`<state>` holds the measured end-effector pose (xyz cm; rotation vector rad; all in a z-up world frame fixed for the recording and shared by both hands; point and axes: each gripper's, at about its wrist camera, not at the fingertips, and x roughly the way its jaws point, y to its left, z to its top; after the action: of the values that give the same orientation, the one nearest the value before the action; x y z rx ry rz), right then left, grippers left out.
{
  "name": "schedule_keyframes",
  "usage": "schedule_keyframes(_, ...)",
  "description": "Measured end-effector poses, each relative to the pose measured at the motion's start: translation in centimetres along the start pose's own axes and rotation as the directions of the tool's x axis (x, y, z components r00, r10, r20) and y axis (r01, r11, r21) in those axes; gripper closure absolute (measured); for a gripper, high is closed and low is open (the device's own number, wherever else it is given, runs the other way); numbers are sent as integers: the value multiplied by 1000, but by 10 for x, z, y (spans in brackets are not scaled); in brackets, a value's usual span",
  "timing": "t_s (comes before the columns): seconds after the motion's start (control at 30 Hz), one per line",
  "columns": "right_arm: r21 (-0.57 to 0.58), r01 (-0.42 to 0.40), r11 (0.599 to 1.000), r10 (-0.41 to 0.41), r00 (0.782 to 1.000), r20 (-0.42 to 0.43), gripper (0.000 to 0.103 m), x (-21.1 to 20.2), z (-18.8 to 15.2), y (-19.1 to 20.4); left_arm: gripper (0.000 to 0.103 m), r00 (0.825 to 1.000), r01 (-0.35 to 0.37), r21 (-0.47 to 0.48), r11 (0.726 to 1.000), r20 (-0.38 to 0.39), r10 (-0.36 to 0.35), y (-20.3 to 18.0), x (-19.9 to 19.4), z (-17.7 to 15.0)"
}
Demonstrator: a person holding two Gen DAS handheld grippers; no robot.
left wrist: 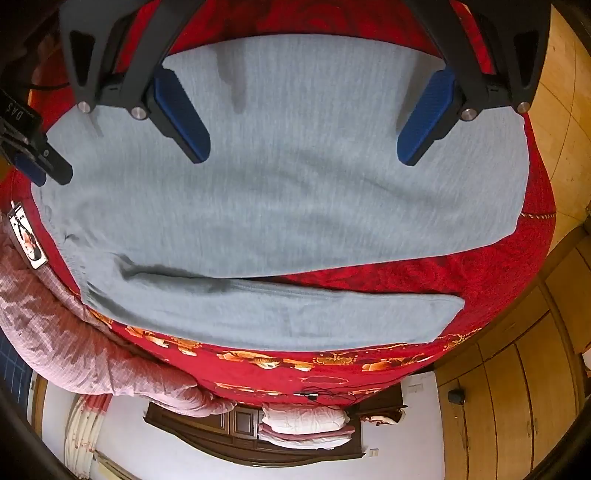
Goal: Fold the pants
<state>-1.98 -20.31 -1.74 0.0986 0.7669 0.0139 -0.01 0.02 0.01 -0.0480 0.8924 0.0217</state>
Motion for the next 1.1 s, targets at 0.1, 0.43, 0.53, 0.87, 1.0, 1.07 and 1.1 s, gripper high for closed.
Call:
schedule_keyframes(0.1,3,-1,1000,1,1000,-1,0,-4,1,3,0,1000,4,0,1000,1,-4,0,0,0)
schedule_keyframes(0.43,-5,-8,1000,8,1000,-9,0,3,-2,1,0,1000,1,-12,1000,-17,-1,1,5,-2)
schedule_keyframes(0.53,-1,-10,1000,10,1000,-12,0,4,-2,0,0,1000,9,-12,1000,-26,-9,1,7,-2)
schedule_keyframes(0.87,1,-12,1000,12,1000,-21,0,7,-3,-1,0,999,13,-17,1000,-31,-13,3,5,-3)
schedule_keyframes(1.0,3,-13,1000,13,1000,-23,0,7,-4,-1,0,999,13,-25,1000,-36,-14,4,6,-4)
schedule_keyframes(1.07,5,-13,1000,13,1000,-24,0,7,-4,-2,0,999,13,-26,1000,-38,-14,4,7,-4)
schedule_keyframes(1.1,6,-14,1000,14,1000,-25,0,7,-5,-2,0,999,13,-26,1000,-38,-14,4,7,-4)
